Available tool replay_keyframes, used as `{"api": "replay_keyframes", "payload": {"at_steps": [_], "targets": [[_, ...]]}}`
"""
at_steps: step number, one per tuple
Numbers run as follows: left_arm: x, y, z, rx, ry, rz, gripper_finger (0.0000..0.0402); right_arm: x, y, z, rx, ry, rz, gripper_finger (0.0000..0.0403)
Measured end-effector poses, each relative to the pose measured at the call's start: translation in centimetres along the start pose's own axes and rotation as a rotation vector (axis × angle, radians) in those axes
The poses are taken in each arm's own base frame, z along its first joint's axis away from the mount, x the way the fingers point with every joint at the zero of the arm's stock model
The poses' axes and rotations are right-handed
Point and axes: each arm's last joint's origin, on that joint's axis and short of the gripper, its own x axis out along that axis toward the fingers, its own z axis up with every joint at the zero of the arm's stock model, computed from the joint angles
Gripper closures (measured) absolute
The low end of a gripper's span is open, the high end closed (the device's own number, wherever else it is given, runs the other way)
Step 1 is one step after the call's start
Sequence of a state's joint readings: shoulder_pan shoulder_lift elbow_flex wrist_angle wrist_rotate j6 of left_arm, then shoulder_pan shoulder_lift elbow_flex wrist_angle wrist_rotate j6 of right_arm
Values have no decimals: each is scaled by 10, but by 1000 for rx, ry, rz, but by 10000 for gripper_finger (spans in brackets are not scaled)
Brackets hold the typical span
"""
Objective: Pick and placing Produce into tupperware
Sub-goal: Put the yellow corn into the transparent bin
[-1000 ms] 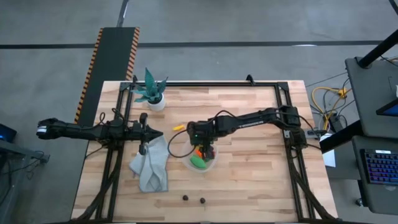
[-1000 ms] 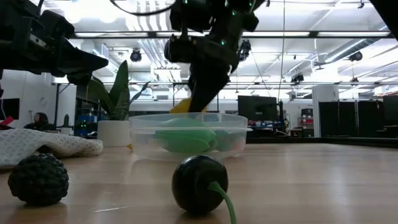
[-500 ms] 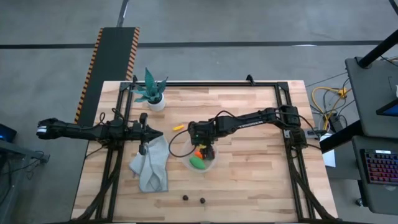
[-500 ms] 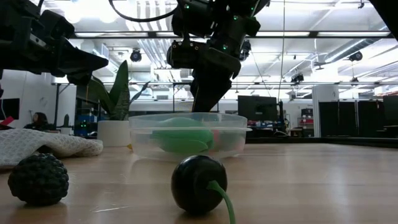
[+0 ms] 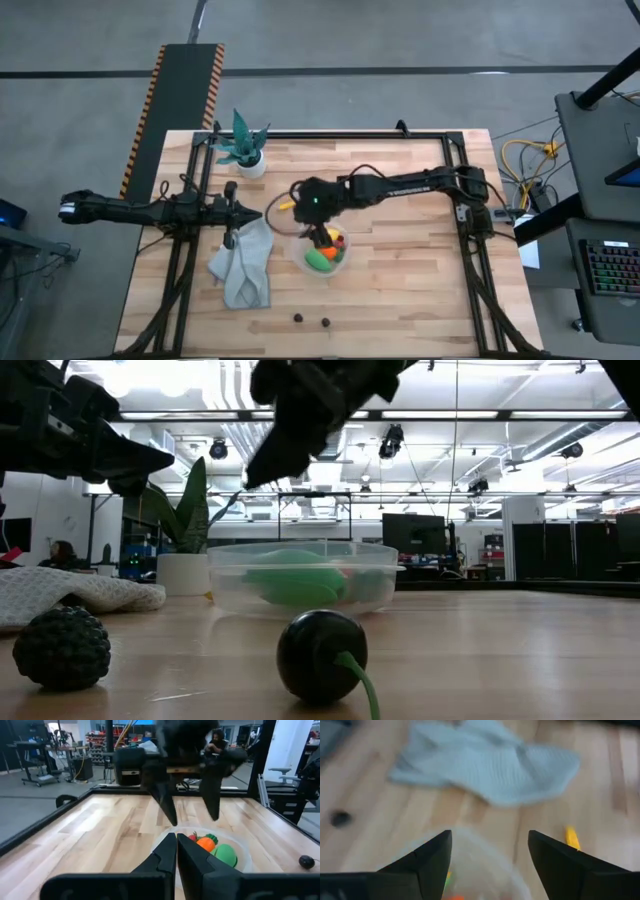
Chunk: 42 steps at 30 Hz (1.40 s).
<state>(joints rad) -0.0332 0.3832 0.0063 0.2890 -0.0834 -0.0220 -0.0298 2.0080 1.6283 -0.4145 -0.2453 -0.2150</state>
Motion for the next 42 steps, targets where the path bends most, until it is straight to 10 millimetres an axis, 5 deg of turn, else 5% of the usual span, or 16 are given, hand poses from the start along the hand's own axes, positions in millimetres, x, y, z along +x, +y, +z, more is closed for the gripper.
{"api": "replay_keyframes", "payload": {"at_steps": [8, 13, 16, 21, 26, 30, 35, 42], "targets": [[0, 0, 3, 26, -29, -1, 402, 18, -55, -25, 36, 14, -22, 156], [0, 0, 4, 25, -44, -2, 402, 27, -71, -22, 30, 27, -21, 157], [0, 0, 4, 25, -44, -2, 402, 20, -72, -10, 15, 6, -28, 157], [0, 0, 4, 26, -41, -2, 402, -22, -64, 15, 40, -50, -46, 176], [0, 0, 4, 25, -39, -9, 402, -81, -22, 23, -10, -92, -35, 275], [0, -1, 4, 25, -40, -17, 402, -135, 28, 7, -67, -126, -99, 375], [0, -1, 5, 25, -49, -18, 402, -188, 87, -33, -51, -277, -248, 389], [0, -1, 10, 55, -104, -16, 402, -216, 138, -105, -36, -477, -296, 394]]}}
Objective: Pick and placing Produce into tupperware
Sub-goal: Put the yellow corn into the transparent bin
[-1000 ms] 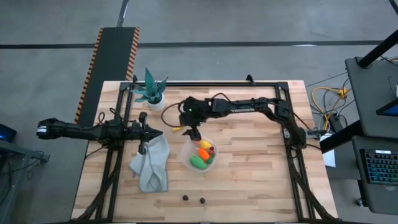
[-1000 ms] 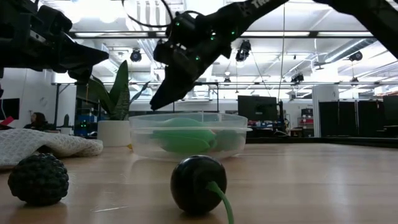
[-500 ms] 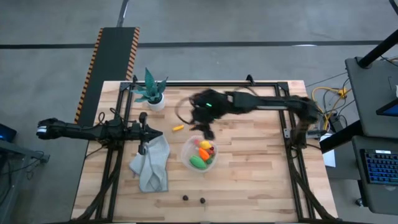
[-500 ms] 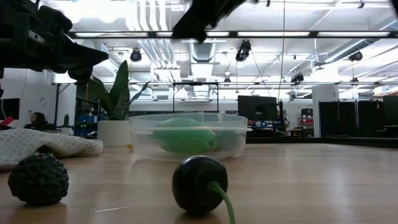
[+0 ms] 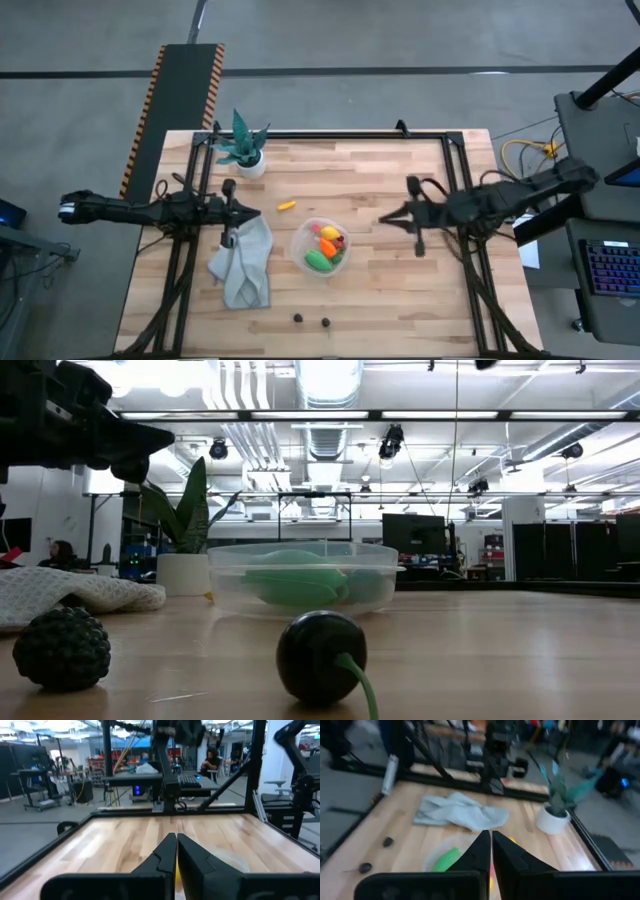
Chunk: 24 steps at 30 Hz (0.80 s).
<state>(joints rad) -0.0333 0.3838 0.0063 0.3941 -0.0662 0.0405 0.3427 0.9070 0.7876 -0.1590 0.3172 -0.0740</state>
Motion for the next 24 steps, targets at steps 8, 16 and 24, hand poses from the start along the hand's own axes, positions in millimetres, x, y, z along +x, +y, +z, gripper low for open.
{"api": "replay_keyframes", "payload": {"at_steps": [8, 16, 24], "targets": [[0, 0, 2, 7, -16, 2, 402, -13, 17, -68, -37, -235, 143, 394], [0, 0, 2, 45, -17, 4, 402, -7, -5, -114, -8, -341, 198, 394], [1, 0, 0, 48, -1, 3, 402, -19, -38, -123, -8, -339, 129, 394]]}}
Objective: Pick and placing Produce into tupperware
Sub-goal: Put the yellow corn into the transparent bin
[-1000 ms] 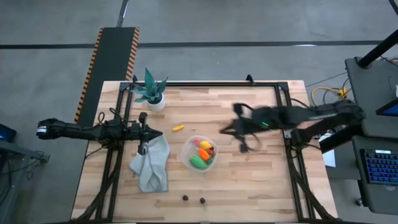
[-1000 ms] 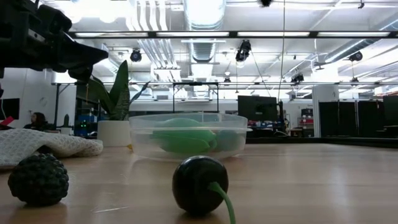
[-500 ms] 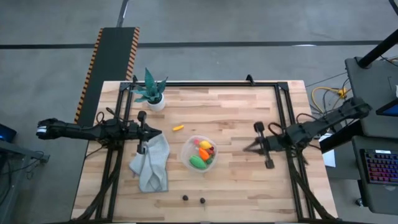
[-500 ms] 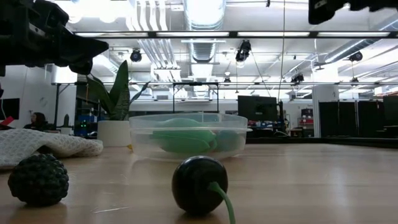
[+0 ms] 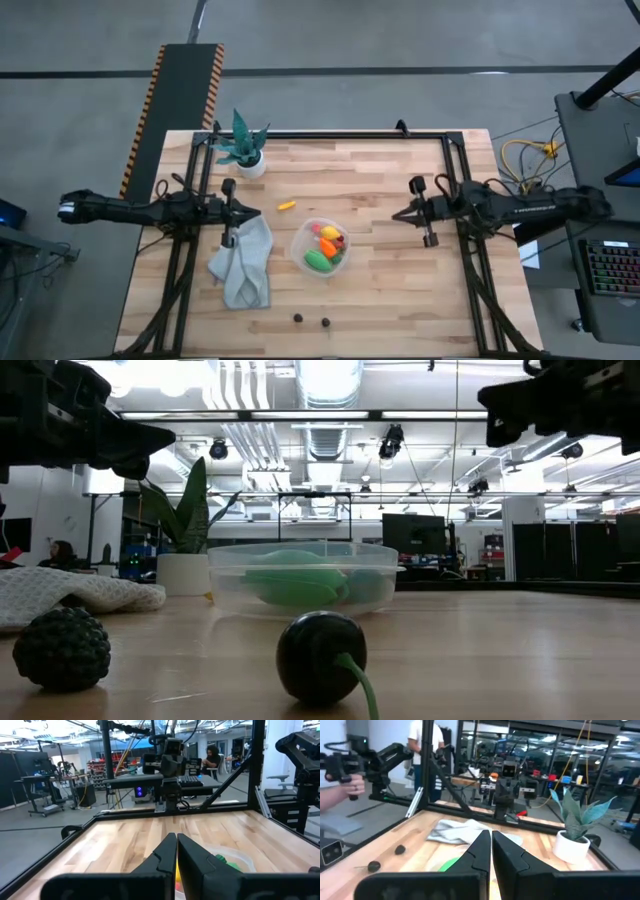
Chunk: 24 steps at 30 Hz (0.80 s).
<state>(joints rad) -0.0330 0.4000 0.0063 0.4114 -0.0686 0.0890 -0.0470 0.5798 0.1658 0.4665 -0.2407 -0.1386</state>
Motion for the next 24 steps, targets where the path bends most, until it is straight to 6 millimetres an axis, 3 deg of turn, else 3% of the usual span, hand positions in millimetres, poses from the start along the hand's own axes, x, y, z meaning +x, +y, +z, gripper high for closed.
{"api": "replay_keyframes", "payload": {"at_steps": [10, 14, 17, 20, 24], "targets": [[2, 0, -1, 23, 12, 14, 402, -27, 6, -19, 54, -87, -98, 394], [3, 3, 3, 113, -24, 115, 402, -30, 5, -14, 51, -121, -110, 394], [8, 6, 3, 129, 41, 201, 400, -29, 5, -11, 52, -118, -107, 394], [17, 6, 12, 107, 71, 210, 377, -26, 4, -10, 60, -79, -104, 393], [39, 7, 25, 79, 164, 228, 309, -21, 3, -9, 75, -5, -96, 382]]}}
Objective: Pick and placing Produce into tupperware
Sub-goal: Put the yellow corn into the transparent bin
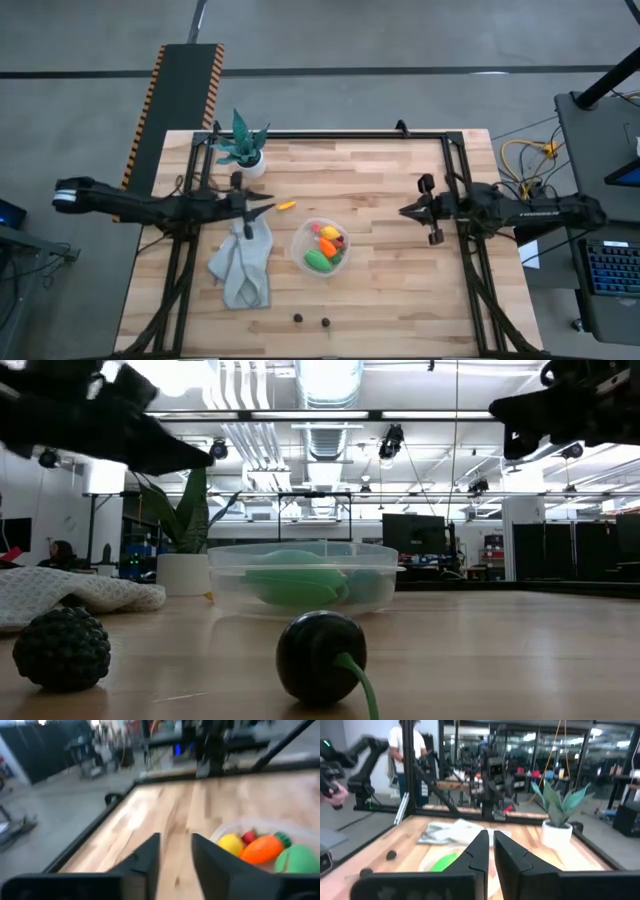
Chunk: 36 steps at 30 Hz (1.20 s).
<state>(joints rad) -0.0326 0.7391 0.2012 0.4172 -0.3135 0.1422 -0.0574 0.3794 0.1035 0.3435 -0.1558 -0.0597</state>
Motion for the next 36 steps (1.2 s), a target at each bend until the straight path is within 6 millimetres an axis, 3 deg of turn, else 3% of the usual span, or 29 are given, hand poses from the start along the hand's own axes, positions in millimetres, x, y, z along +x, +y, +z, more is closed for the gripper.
{"api": "replay_keyframes", "payload": {"at_steps": [4, 7, 12, 16, 22, 28, 36], "targets": [[27, -4, 16, 50, 158, 72, 234, 5, -1, 2, 7, 44, 3, 362], [49, -9, 28, 79, 282, 71, 202, 9, -1, 1, 6, 70, 4, 348], [82, -13, 44, 134, 534, 64, 190, 12, -2, 2, -12, 91, 7, 328], [100, -12, 44, 164, 750, 70, 190, 13, -2, 2, -13, 93, 7, 316], [119, 2, 31, 148, 1011, 69, 190, 12, -2, 2, -17, 90, 7, 305], [134, 11, 7, 111, 1132, 29, 190, 12, -2, 2, -16, 90, 7, 304], [143, 6, -20, 114, 1246, -30, 190, 12, -2, 2, -15, 90, 7, 308]]}}
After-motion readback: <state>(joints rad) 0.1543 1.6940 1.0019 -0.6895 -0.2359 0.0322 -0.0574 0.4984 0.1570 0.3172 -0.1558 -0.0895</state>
